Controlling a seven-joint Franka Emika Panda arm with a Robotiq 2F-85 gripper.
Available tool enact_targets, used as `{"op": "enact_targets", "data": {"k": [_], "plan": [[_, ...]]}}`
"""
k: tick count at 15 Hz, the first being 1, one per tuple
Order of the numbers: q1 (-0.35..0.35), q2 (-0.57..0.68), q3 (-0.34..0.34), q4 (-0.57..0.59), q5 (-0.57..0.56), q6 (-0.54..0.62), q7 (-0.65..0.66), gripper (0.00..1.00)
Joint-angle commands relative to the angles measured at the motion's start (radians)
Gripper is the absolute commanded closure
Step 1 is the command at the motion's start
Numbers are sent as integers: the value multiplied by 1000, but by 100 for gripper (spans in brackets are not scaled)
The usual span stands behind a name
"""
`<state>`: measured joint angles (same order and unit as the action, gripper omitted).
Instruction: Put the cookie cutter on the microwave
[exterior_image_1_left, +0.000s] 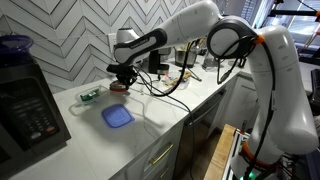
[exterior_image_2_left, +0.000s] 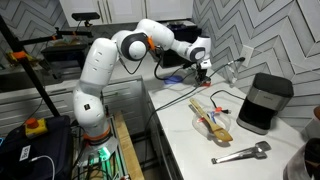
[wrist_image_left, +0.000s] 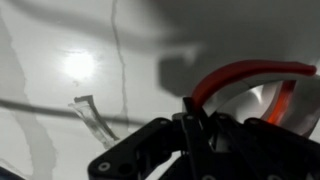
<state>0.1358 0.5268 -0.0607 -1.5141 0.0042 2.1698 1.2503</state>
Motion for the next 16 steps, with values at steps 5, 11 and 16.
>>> {"op": "enact_targets", "data": {"k": [5,11,16], "plan": [[2,-293,51,-126,5,-39,-181,97],[-38,-530,111,-190,260,-44,-501,97],[-16,-512,134,-104,314,-18,-572,97]]}}
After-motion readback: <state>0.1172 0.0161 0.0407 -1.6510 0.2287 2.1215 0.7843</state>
